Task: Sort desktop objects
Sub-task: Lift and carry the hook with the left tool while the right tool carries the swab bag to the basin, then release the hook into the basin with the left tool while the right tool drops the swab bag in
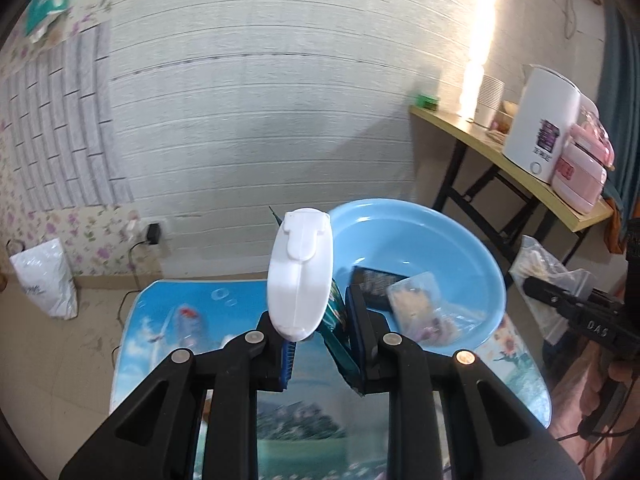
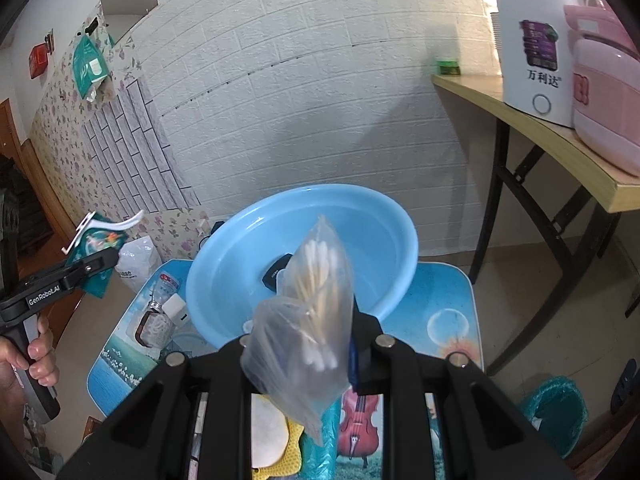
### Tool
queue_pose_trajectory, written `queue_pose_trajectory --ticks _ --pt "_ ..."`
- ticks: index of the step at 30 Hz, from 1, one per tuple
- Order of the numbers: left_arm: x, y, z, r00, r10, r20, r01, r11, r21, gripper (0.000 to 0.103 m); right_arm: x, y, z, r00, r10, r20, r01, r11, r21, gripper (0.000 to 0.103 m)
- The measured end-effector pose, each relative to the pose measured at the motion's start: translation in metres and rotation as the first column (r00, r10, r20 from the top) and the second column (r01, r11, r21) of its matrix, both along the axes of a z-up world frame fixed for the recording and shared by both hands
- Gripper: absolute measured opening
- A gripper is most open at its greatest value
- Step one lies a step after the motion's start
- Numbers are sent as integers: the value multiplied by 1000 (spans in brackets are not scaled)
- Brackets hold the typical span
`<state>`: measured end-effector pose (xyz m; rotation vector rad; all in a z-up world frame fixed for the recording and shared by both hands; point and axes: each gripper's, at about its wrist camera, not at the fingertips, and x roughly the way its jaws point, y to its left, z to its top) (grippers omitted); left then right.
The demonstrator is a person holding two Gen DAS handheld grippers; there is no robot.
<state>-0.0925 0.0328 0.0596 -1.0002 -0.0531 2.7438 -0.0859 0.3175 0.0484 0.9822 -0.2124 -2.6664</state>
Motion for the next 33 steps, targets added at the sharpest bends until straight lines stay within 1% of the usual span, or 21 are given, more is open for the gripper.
queue_pose_trajectory --ticks 6,12,15,18,21,23,27,30,32,33 --pt "-19 39 -6 996 -83 13 84 996 -13 21 -7 3 -4 1000 6 7 -6 1000 -4 22" --pt "-34 61 -19 991 -125 53 125 992 -8 21 -16 9 -9 1000 2 23 -2 1000 -8 22" --pt "-41 72 -24 988 -141 59 142 990 -10 21 -21 8 -9 1000 6 23 -6 1000 -4 22" --pt "-46 79 -30 986 -155 67 157 987 -18 22 -27 7 -11 999 15 29 -15 1000 0 22" --pt "-55 84 -41 980 -170 107 171 985 -8 22 -32 4 -15 999 24 40 -24 1000 7 22" --pt "-59 84 -47 979 -163 122 166 986 -7 22 -36 2 -18 998 30 47 -31 999 14 22" --pt "-61 81 -51 980 -157 125 159 987 -12 23 -42 -1 -22 998 39 52 -41 999 23 22" --pt "-62 76 -53 980 -153 129 155 988 -6 29 -46 -4 -25 997 47 60 -48 999 24 22" --pt "-62 72 -53 982 -145 123 146 989 0 40 -49 -8 -29 996 54 69 -56 998 27 22" --pt "-62 71 -53 982 -145 118 145 989 4 41 -50 -10 -30 996 58 74 -61 998 29 22"
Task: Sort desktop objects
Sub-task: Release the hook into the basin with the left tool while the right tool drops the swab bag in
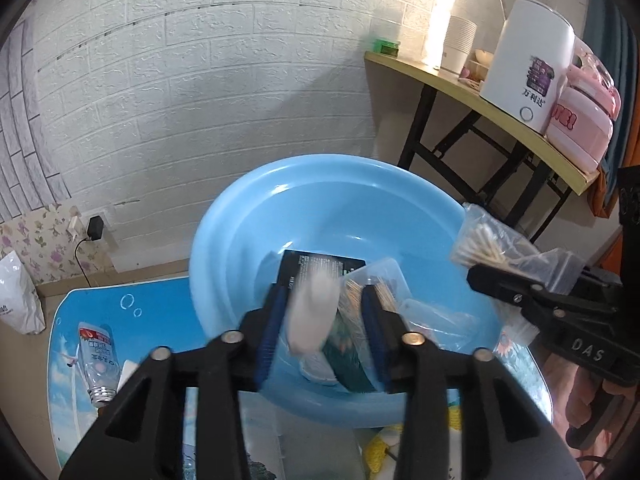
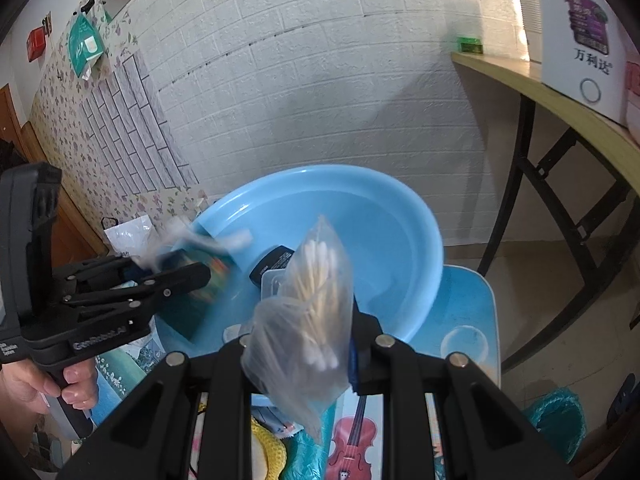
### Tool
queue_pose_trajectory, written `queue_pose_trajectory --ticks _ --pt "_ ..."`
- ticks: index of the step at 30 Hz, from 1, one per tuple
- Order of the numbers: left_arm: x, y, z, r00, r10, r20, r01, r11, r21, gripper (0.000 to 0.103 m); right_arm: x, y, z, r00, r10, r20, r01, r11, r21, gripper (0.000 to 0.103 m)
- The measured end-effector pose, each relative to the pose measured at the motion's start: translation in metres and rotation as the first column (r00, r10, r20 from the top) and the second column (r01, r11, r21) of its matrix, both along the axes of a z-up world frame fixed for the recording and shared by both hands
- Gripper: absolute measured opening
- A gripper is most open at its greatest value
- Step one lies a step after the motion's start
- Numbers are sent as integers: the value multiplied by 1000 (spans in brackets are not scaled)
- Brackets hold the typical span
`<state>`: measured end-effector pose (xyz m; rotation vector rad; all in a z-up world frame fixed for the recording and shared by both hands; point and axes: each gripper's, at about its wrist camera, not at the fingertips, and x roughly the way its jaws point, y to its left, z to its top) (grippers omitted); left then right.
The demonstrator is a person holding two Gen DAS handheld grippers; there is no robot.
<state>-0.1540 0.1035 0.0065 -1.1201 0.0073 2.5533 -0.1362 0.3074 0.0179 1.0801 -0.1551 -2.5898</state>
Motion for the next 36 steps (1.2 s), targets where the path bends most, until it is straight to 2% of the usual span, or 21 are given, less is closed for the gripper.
queue_pose_trajectory --ticks 2,5,12,14,16,18,26,36 --pt "1 -3 0 1000 -5 -5 5 1000 3 42 -2 -4 -2 1000 8 4 -8 1000 4 22" --pt "4 -5 2 1000 2 -18 -2 1000 -9 50 -6 -10 -2 1000 19 5 -19 1000 10 22" --pt "10 -20 4 999 33 -17 -34 999 -7 57 -11 -21 -4 1000 28 13 -28 999 29 24" --pt "14 -25 5 999 44 -19 -44 999 -7 60 -10 -25 -5 1000 24 17 -24 999 39 30" --pt "17 -30 6 998 56 -25 -57 998 -10 64 -8 -27 -5 1000 19 18 -20 999 50 47" --pt "21 -33 6 997 69 -32 -69 997 -20 67 -5 -29 -4 1000 12 13 -13 998 61 54" --pt "36 -47 8 994 101 -51 -103 993 -52 80 8 -30 -1 1000 -1 12 0 998 69 55" --pt "62 -76 9 985 164 -53 -167 984 -62 83 41 -10 7 999 -43 -24 44 998 50 55"
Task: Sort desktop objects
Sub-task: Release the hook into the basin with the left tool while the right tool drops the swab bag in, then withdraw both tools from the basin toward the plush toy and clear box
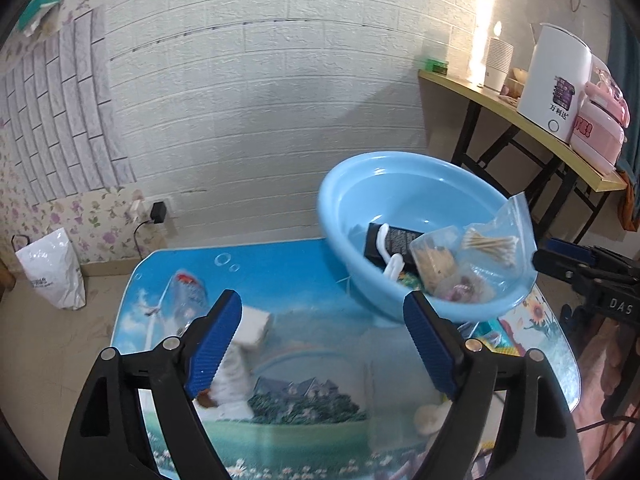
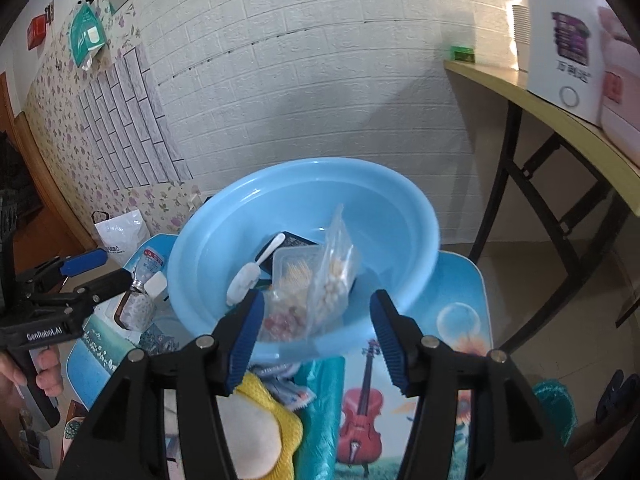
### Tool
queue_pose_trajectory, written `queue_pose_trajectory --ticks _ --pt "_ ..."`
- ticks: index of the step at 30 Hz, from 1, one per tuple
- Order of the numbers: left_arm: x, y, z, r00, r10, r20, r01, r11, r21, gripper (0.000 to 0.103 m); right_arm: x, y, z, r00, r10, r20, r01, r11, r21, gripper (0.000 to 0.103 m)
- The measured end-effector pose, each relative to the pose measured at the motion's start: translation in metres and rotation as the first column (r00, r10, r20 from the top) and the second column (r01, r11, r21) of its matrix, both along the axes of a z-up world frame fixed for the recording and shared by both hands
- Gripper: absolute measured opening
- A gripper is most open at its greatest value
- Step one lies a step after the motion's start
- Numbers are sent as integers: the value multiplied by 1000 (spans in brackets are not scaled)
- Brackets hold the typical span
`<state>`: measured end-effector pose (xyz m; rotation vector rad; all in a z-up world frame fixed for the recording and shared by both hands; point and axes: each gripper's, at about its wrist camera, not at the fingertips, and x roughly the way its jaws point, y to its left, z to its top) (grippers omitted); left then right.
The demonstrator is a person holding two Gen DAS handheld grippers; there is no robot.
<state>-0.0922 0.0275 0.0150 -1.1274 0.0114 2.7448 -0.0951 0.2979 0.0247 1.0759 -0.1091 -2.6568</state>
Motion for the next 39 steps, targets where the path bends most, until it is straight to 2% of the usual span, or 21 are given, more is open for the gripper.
queue_pose_trajectory --ticks 22,30,39 --pt "33 -59 -29 989 134 65 -134 991 4 84 38 8 -23 996 -40 74 41 999 -17 55" --pt "36 -76 -46 982 162 99 -164 986 15 84 44 -4 -30 994 -39 100 40 999 -14 55" --pt "20 -91 -73 967 200 155 -207 978 29 84 50 -37 -40 990 8 143 -6 1000 -18 55"
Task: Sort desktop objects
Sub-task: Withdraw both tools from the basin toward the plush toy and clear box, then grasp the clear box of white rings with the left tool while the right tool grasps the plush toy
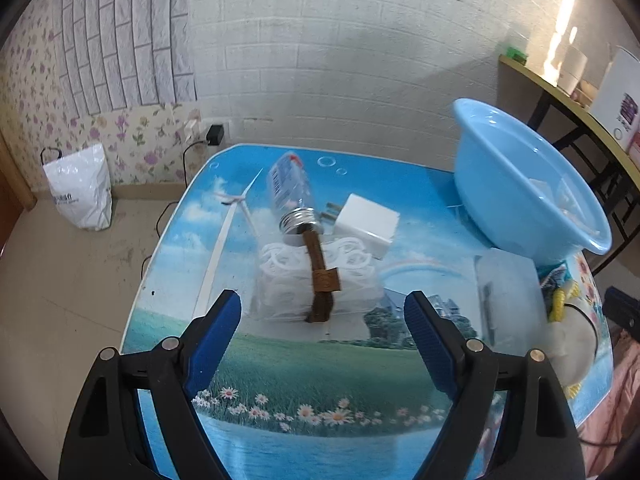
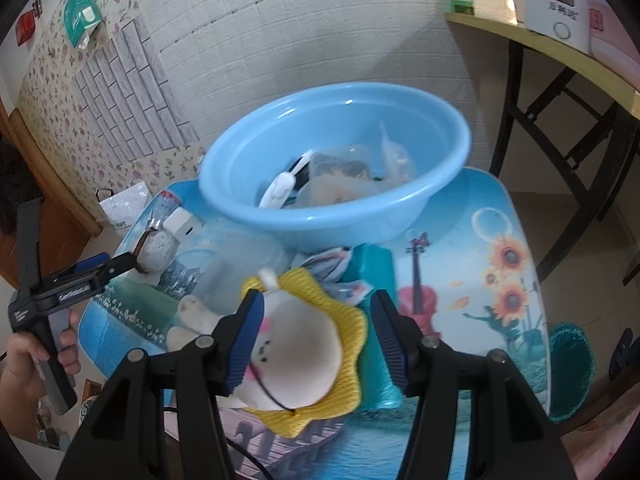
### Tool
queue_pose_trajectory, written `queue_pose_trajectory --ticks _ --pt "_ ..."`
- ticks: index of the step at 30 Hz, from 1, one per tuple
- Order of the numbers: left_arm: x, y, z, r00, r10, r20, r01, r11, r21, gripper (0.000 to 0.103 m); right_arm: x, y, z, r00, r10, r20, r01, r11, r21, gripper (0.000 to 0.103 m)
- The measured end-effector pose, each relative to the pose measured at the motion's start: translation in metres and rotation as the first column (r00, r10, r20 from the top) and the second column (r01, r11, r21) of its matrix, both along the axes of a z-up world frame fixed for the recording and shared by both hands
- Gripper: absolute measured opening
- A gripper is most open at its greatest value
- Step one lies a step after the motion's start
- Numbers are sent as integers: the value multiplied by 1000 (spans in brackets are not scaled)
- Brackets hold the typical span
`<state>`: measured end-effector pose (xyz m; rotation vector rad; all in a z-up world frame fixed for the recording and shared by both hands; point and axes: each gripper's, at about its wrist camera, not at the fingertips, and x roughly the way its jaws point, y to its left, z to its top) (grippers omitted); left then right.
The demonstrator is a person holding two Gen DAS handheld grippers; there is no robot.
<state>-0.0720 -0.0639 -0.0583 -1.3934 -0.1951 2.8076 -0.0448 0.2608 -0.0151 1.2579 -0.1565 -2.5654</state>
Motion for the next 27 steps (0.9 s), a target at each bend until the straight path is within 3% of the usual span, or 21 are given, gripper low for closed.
queue_pose_trajectory --ticks 2,4,9,14,27 --pt "-2 -3 -4 1000 6 5 -6 1000 3 84 0 -5 -2 1000 7 13 -7 1000 4 56" --pt "-5 -5 -6 1000 10 9 -11 1000 7 84 1 -9 -3 1000 12 14 -12 1000 9 68" --pt "-8 -8 -10 1000 4 14 -4 1000 15 84 3 -18 -3 999 35 14 -35 999 20 79" --pt "-15 -9 -17 1000 2 20 -3 1000 18 84 6 -24 -7 998 52 19 -53 997 55 101" --pt "-25 1 -26 999 -26 33 27 1000 -5 87 8 -33 -18 998 55 35 -59 992 113 103"
